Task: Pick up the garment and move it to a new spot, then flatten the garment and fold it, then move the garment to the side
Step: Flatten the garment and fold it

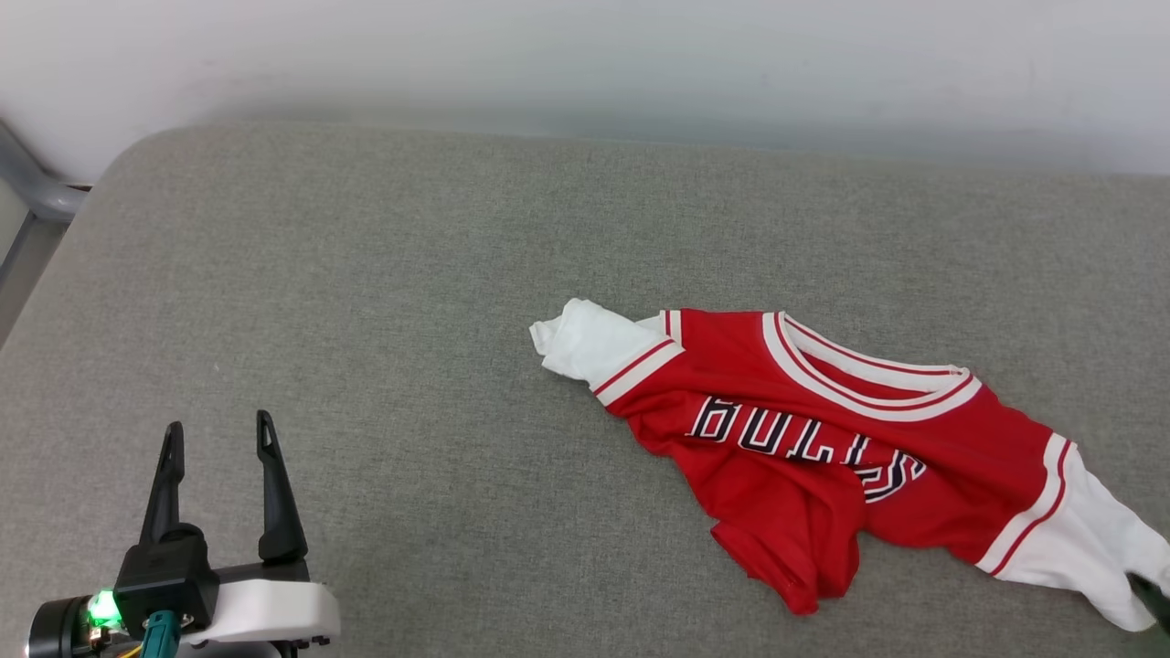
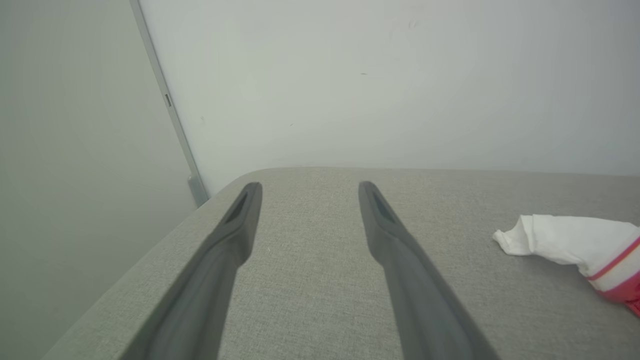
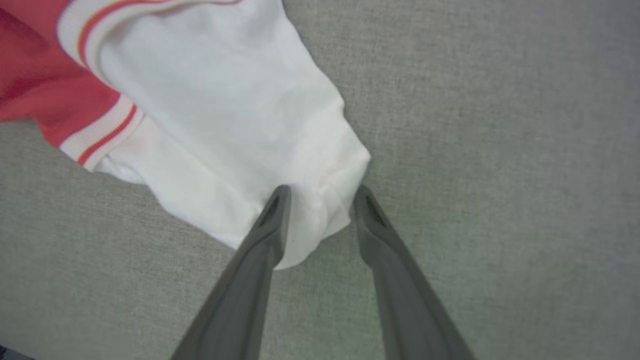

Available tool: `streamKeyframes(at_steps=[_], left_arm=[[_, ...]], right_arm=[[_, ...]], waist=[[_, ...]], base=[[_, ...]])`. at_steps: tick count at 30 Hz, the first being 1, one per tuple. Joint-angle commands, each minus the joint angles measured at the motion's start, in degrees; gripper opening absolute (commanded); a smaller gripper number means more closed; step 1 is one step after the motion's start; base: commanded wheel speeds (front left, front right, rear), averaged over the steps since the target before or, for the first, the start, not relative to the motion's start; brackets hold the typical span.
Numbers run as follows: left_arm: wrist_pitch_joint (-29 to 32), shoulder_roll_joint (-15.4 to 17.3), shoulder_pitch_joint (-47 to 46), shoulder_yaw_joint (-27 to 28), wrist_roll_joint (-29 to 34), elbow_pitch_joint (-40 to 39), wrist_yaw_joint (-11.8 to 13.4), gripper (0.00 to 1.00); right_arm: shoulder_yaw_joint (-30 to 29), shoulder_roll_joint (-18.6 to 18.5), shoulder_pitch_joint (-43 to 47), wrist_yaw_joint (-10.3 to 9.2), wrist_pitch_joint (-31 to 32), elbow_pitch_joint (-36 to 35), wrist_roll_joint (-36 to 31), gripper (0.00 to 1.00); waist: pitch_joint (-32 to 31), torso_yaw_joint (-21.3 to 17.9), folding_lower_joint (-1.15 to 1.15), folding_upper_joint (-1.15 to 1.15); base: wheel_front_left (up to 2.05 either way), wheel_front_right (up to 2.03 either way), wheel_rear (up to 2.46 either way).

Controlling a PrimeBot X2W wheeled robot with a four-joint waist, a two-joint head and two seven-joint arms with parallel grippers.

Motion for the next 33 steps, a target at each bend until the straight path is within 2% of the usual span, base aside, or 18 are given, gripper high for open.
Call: streamKeyframes(at_steps=[1,6,9,14,17,19,22,28,33], left_arm=[[-0.1,-0.2,0.5,0.2,0.3,0.2,-0.3,1.00],[-0.1,0.6,0.1,0.3,0.1,-0.3,-1.6,1.00],[-0.1,1.5,-1.6,-0.1,-0.3,-0.9,-3.5,1.00],[0.1,4.4,-5.9,-3.2,-0.6,0.0,-9.1,1.00],[3.3,6.9,-10.7,-6.3,-0.7,0.3,-13.2,1.00],[6.8,8.5,-14.0,-9.0,-2.0,0.6,-15.0,1.00],[12.9,11.0,-19.2,-14.2,-5.2,0.7,-16.2,1.00],[25.4,18.0,-28.9,-29.4,-16.8,1.0,-16.3,1.00],[35.1,21.8,-36.5,-39.7,-26.8,2.9,-16.3,1.00]], right_arm=[[-1.1,0.4,-1.0,-0.08,-1.6,-0.3,-1.3,1.00],[-8.5,3.7,-2.5,-0.08,-10.6,-2.3,-8.5,1.00],[-13.1,7.2,-2.4,-0.08,-14.9,-5.3,-13.8,1.00],[-17.9,13.7,-0.1,-0.08,-15.8,-12.6,-20.8,1.00],[-19.5,16.8,1.4,-0.07,-14.3,-16.6,-24.2,1.00],[-20.3,18.7,2.2,-0.07,-13.1,-18.9,-26.0,1.00],[-20.9,20.8,2.8,-0.07,-11.8,-21.9,-27.7,1.00],[-21.0,23.1,3.0,-0.07,-10.4,-25.4,-29.5,1.00],[-21.1,23.9,1.6,-0.07,-10.3,-26.1,-30.3,1.00]], waist=[[-0.3,-0.1,0.00,0.00],[-1.6,-0.6,0.00,0.00],[-2.0,-1.0,0.00,0.00],[-2.6,-1.8,0.00,0.00],[-2.7,-2.2,0.00,0.00],[-2.6,-2.6,0.00,0.00],[-2.3,-3.3,0.00,0.00],[-1.1,-5.6,0.00,0.00],[0.7,-7.6,0.00,0.00]], base=[[0.00,0.00,0.00],[0.00,0.00,0.00],[0.00,0.00,0.00],[0.00,0.00,0.00],[0.00,0.00,0.00],[0.00,0.00,0.00],[0.00,0.00,0.00],[0.00,0.00,0.00],[0.00,0.00,0.00]])
